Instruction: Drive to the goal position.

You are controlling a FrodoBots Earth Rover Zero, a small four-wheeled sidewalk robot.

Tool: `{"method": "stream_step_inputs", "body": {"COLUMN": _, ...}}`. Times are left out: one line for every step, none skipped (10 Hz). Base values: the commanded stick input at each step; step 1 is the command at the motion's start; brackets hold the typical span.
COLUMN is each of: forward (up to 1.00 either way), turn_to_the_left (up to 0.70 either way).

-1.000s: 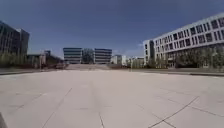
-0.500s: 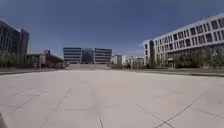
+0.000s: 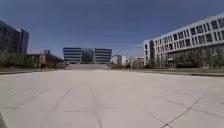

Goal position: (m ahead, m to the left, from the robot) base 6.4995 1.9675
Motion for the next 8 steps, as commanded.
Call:
{"method": "stream_step_inputs", "body": {"forward": 0.09, "turn_to_the_left": -0.05}}
{"method": "stream_step_inputs", "body": {"forward": 0.09, "turn_to_the_left": -0.05}}
{"method": "stream_step_inputs", "body": {"forward": 0.09, "turn_to_the_left": -0.05}}
{"method": "stream_step_inputs", "body": {"forward": 0.09, "turn_to_the_left": -0.05}}
{"method": "stream_step_inputs", "body": {"forward": 0.09, "turn_to_the_left": -0.05}}
{"method": "stream_step_inputs", "body": {"forward": 0.09, "turn_to_the_left": -0.05}}
{"method": "stream_step_inputs", "body": {"forward": 0.09, "turn_to_the_left": -0.05}}
{"method": "stream_step_inputs", "body": {"forward": 0.09, "turn_to_the_left": -0.05}}
